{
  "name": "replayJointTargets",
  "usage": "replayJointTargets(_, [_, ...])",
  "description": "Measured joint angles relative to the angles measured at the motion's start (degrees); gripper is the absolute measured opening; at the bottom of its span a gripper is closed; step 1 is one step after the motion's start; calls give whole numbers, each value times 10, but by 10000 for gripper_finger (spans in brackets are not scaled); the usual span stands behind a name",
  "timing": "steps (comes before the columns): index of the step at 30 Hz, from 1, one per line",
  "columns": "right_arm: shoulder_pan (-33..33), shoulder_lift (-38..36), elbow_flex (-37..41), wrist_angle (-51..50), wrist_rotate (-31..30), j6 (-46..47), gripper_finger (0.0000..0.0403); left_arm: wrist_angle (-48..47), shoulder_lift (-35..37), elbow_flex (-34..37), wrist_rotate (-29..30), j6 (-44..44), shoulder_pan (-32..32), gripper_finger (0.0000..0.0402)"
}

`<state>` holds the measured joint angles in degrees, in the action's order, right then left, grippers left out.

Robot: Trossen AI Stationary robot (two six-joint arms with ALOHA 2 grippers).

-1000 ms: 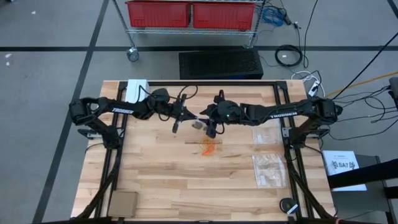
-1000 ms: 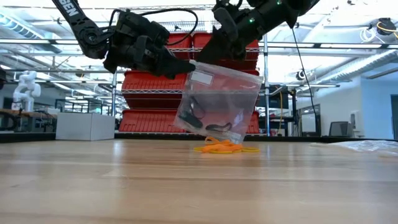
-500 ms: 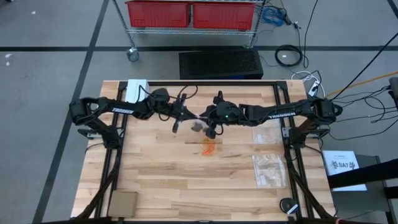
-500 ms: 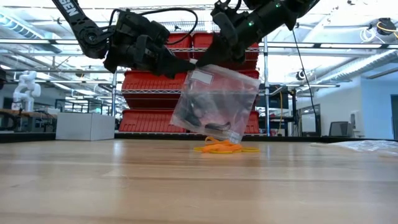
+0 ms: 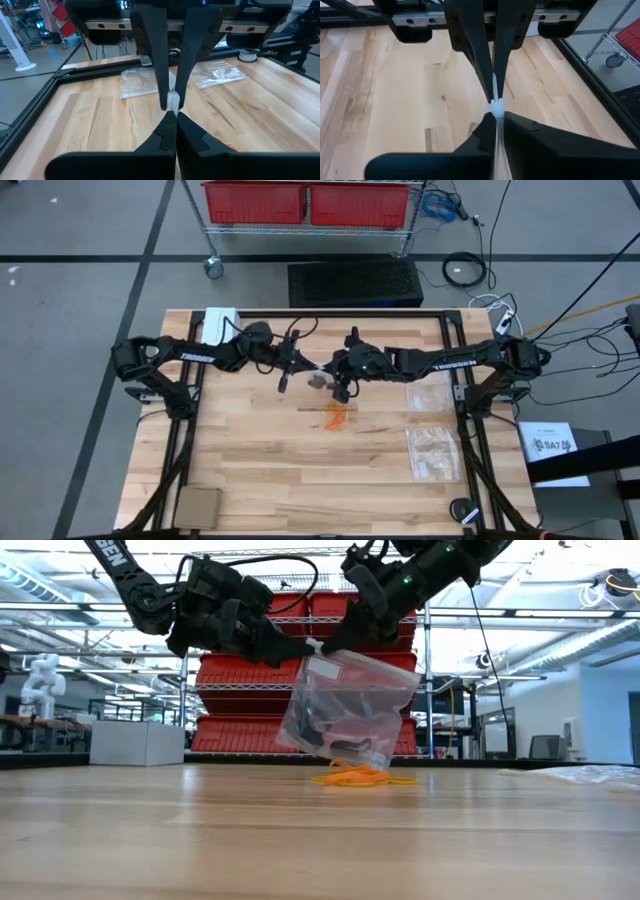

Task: Sort rubber bands
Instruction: Close the top left transparent zip bag

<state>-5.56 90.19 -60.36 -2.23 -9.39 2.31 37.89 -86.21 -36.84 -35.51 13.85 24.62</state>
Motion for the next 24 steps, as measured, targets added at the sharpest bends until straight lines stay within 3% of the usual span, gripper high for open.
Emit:
replayJointTargets(20, [12, -51, 0, -108, -11, 27, 3, 7, 0, 0, 0, -1, 0, 0])
replayJointTargets(24, [12, -55, 2, -104, -11, 30, 18, 3, 0, 0, 0, -2, 1, 0])
